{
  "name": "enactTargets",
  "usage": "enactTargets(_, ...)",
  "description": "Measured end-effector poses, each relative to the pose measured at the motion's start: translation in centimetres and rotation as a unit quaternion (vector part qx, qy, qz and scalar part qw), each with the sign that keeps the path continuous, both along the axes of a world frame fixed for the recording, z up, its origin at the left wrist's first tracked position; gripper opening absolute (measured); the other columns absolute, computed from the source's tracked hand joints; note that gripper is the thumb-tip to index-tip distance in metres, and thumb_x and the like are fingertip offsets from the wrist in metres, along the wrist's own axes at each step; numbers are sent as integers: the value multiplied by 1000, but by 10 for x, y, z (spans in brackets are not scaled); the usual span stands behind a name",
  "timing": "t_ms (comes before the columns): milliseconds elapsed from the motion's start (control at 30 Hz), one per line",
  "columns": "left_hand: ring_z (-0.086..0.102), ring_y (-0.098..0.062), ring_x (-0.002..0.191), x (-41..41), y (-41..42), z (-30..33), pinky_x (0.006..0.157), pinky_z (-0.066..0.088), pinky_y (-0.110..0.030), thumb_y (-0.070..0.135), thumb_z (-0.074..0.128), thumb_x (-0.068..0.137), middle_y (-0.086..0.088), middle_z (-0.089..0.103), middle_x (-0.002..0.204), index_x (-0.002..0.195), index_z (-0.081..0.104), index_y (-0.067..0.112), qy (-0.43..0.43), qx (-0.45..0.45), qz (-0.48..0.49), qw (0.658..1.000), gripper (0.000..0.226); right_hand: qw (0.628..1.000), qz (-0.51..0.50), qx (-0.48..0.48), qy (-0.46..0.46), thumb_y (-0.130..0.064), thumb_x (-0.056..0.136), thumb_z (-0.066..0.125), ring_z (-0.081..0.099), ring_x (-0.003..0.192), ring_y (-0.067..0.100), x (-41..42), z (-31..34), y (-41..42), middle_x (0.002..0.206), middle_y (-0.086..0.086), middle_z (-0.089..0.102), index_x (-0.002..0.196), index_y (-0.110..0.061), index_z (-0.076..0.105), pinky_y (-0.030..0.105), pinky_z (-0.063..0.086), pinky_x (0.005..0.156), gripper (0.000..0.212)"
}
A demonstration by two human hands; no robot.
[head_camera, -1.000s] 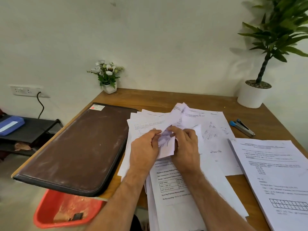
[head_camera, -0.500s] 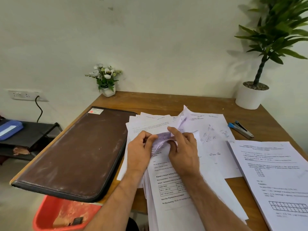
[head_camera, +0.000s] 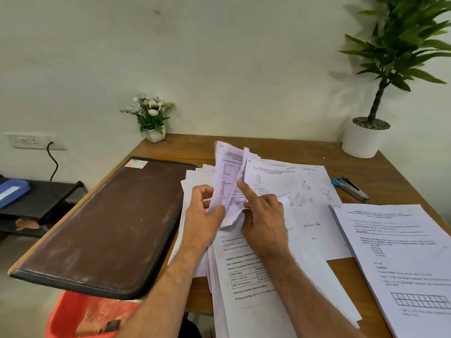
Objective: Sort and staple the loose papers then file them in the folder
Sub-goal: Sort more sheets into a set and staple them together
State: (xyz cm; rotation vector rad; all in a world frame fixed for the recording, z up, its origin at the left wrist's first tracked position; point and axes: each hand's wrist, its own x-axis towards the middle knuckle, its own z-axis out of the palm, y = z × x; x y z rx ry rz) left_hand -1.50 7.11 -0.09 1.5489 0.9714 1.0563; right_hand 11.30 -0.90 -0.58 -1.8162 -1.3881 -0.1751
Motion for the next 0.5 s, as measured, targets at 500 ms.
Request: enactTargets(500,71,-8,93,-3,8,-4,85,60,-47,22,61,100,16,76,101,107,70,29,47,13,47,998,13,995,-78,29,-59,-11,71,58,63,88,30,1,-13,9,78,2,72,86,-14,79,44,57,76,26)
